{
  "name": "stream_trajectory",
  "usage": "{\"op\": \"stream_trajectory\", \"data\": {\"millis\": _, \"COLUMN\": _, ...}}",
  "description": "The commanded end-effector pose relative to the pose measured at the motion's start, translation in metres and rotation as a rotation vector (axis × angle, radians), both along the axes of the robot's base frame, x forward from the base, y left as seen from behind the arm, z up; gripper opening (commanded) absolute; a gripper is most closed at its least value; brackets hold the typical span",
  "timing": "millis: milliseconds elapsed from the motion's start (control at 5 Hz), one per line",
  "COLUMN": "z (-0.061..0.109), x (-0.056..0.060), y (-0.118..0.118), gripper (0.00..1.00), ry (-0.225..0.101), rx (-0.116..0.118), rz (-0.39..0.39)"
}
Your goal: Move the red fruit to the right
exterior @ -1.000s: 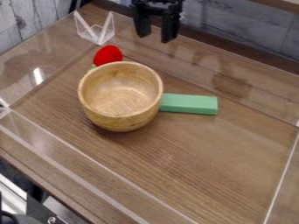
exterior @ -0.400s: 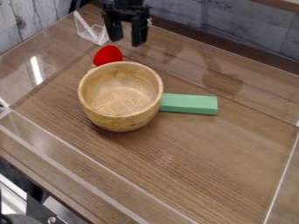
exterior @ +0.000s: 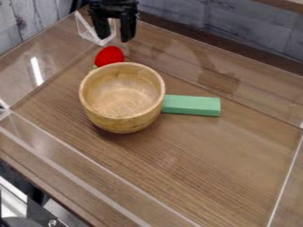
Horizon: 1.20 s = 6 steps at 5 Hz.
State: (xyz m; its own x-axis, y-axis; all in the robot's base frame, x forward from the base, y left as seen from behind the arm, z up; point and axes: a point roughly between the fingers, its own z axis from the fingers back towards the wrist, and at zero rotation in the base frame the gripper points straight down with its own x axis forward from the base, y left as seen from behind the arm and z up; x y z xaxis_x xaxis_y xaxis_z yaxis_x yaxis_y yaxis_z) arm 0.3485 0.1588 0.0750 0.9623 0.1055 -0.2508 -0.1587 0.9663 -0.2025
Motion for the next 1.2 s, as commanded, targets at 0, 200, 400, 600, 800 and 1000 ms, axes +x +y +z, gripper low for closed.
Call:
{"op": "stream_trajectory", "data": {"millis": 0, "z": 0.008, "x": -0.002, "y": 0.001, "gripper": 1.0, "ry": -0.032, "rx": 0.037, "rz": 0.04}}
{"op": "stream_trajectory", "data": {"millis": 200, "z": 0.006, "x": -0.012, "y": 0.003, "gripper": 1.0, "ry": -0.024, "rx": 0.046, "rz": 0.064}}
{"op": "stream_trajectory", "data": {"millis": 400, "z": 0.007, "x": -0.021, "y": 0.007, "gripper": 1.0, "ry": -0.025, "rx": 0.05, "rz": 0.099}}
{"op": "stream_trajectory", "data": {"millis": 600, "z": 0.011, "x": -0.021, "y": 0.011, "gripper": 1.0, "ry": -0.031, "rx": 0.051, "rz": 0.153}}
{"op": "stream_trajectory", "data": {"millis": 800, "z": 0.018, "x": -0.022, "y": 0.011, "gripper": 1.0, "ry": -0.043, "rx": 0.043, "rz": 0.202}}
{"op": "stream_trajectory", "data": {"millis": 1000, "z": 0.031, "x": -0.012, "y": 0.008, "gripper": 1.0, "ry": -0.055, "rx": 0.037, "rz": 0.225}}
